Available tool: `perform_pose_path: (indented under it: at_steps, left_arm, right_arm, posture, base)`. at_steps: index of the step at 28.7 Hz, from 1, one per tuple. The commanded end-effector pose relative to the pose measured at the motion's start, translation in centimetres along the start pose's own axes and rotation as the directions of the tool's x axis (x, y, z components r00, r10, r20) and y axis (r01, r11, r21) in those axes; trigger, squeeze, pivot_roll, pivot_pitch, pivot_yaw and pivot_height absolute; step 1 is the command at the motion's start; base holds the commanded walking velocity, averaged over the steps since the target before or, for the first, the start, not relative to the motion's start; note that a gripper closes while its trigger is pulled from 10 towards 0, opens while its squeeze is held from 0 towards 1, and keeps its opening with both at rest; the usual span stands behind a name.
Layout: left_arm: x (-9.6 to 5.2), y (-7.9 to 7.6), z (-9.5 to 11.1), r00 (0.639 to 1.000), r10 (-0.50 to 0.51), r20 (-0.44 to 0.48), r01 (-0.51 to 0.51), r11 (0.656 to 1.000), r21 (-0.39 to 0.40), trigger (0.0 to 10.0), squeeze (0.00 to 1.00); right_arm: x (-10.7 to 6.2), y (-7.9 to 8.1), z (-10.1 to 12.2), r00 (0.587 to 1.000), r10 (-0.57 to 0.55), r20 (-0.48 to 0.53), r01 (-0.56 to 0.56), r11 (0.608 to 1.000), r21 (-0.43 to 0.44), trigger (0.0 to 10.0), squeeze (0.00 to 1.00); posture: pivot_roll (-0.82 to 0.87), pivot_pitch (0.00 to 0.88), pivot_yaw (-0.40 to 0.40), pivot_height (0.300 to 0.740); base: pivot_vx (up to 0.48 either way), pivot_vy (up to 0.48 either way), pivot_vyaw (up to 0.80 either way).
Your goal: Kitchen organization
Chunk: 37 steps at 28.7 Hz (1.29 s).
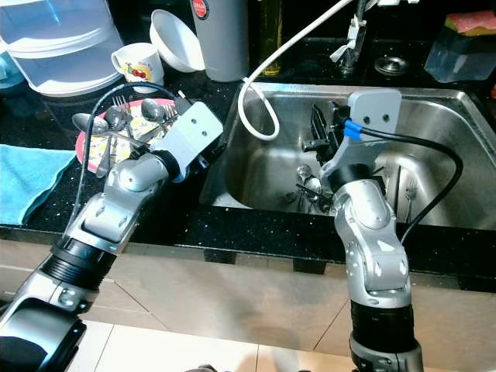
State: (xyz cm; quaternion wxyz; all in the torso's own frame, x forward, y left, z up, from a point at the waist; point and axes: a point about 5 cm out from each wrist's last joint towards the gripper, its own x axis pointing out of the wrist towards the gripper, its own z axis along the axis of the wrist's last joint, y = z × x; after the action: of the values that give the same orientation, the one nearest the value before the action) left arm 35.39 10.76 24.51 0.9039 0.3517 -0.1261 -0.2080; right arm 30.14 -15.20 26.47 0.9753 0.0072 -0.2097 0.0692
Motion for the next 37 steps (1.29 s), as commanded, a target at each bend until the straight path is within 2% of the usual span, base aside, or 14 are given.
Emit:
perform_pose_path:
  at_steps: [1, 8, 10, 12, 13, 18, 23, 27, 31, 37]
  left_arm:
    - [-0.5, 0.2, -0.2, 1.000, 0.023, 0.009, -0.023, 0.999, 0.044, 10.0, 0.00]
    - [-0.9, -0.9, -0.2, 0.999, 0.023, 0.023, -0.023, 1.000, 0.005, 10.0, 0.00]
    - [-0.8, -1.7, 0.0, 0.998, 0.044, 0.035, -0.042, 0.998, -0.052, 10.0, 0.00]
    - [-0.6, -2.2, 0.0, 0.998, 0.051, 0.036, -0.049, 0.996, -0.070, 10.0, 0.00]
    - [-0.4, -3.6, 0.3, 0.996, 0.078, 0.049, -0.071, 0.990, -0.125, 10.0, 0.00]
    - [-0.5, -5.0, 0.8, 0.994, 0.081, 0.068, -0.069, 0.984, -0.164, 10.0, 0.00]
    - [-1.5, -6.4, 1.1, 0.995, 0.060, 0.073, -0.045, 0.979, -0.199, 10.0, 0.00]
    - [-1.8, -8.2, 1.3, 0.996, 0.050, 0.070, -0.033, 0.973, -0.228, 10.0, 0.00]
    - [-1.8, -8.4, 1.5, 0.996, 0.055, 0.072, -0.036, 0.971, -0.235, 10.0, 0.00]
    - [-1.5, -7.5, 1.6, 0.994, 0.087, 0.066, -0.068, 0.968, -0.241, 10.0, 0.00]
  right_arm:
    - [-0.2, 0.4, 0.1, 1.000, 0.009, 0.008, -0.009, 1.000, 0.002, 10.0, 0.00]
    - [-0.1, 0.8, 0.0, 1.000, 0.015, 0.010, -0.015, 1.000, 0.016, 10.0, 0.00]
    - [-0.1, 1.0, -0.1, 1.000, 0.015, 0.008, -0.016, 1.000, 0.021, 10.0, 0.00]
    - [-0.1, 1.0, -0.2, 1.000, 0.016, 0.007, -0.016, 1.000, 0.022, 10.0, 0.00]
    - [-0.1, 1.2, -0.1, 1.000, 0.018, 0.008, -0.019, 0.999, 0.026, 10.0, 0.00]
    - [-0.1, 1.2, -0.1, 1.000, 0.022, 0.009, -0.022, 0.999, 0.025, 10.0, 0.00]
    - [-0.2, 0.9, 0.0, 1.000, 0.014, 0.008, -0.014, 1.000, 0.020, 10.0, 0.00]
    - [0.0, 1.3, -0.1, 1.000, 0.020, 0.007, -0.020, 0.999, 0.027, 10.0, 0.00]
    - [0.1, 1.3, 0.0, 1.000, 0.022, 0.009, -0.022, 0.999, 0.026, 10.0, 0.00]
    - [0.0, 1.1, 0.0, 1.000, 0.018, 0.010, -0.018, 1.000, 0.020, 10.0, 0.00]
  posture:
    - [0.02, 0.120, 0.089, 0.740]
    - [0.04, 0.121, 0.092, 0.740]
    - [0.04, 0.119, 0.091, 0.740]
    - [0.04, 0.118, 0.089, 0.740]
    - [0.02, 0.118, 0.084, 0.740]
    - [0.02, 0.118, 0.084, 0.740]
    - [0.02, 0.122, 0.084, 0.740]
    - [0.02, 0.124, 0.079, 0.740]
    - [0.01, 0.121, 0.076, 0.740]
    - [0.01, 0.117, 0.079, 0.740]
  base:
    - [0.000, 0.000, 0.00]
    - [0.000, 0.000, 0.00]
    - [0.000, 0.000, 0.00]
    - [0.000, 0.000, 0.00]
    - [0.000, 0.000, 0.00]
    - [0.000, 0.000, 0.00]
    - [0.000, 0.000, 0.00]
    - [0.000, 0.000, 0.00]
    - [0.000, 0.000, 0.00]
    - [0.000, 0.000, 0.00]
